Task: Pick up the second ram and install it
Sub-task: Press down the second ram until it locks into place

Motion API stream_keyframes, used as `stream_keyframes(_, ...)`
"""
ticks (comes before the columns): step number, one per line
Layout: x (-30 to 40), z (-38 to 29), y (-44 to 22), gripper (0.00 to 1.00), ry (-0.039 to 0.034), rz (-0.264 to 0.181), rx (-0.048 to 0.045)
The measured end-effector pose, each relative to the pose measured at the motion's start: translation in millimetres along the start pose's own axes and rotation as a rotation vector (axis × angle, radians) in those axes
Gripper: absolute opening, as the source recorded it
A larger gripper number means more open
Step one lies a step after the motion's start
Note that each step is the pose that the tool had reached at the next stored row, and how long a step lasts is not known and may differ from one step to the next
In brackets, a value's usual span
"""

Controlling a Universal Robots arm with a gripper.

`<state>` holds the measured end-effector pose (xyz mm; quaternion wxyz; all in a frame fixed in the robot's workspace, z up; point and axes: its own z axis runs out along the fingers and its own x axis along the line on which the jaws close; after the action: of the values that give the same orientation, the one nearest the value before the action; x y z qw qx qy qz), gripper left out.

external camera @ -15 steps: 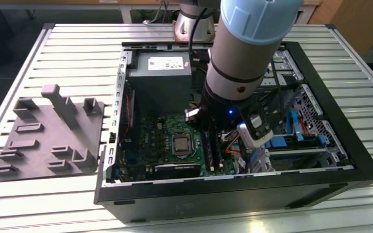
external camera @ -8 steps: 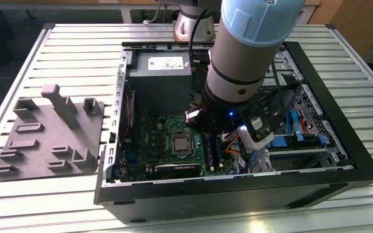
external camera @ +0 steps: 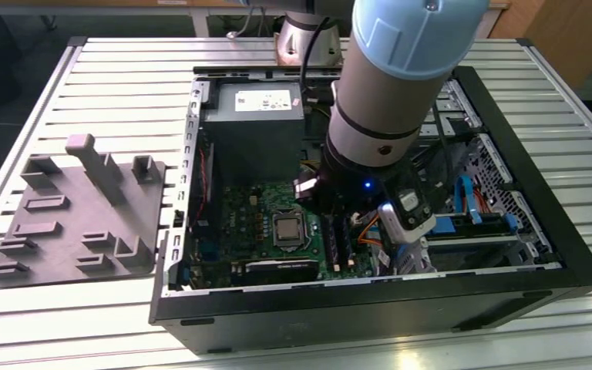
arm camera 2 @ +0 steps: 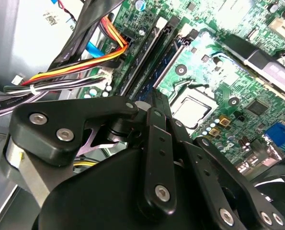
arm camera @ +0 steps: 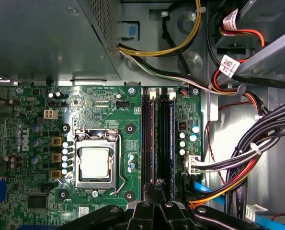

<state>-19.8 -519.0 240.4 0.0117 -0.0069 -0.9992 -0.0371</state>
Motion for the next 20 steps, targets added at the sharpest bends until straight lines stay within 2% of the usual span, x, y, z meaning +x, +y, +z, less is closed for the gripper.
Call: stream_keyframes(20, -0.2, 1.1, -13.9, 0.11, 0.0, 0.0, 0.0)
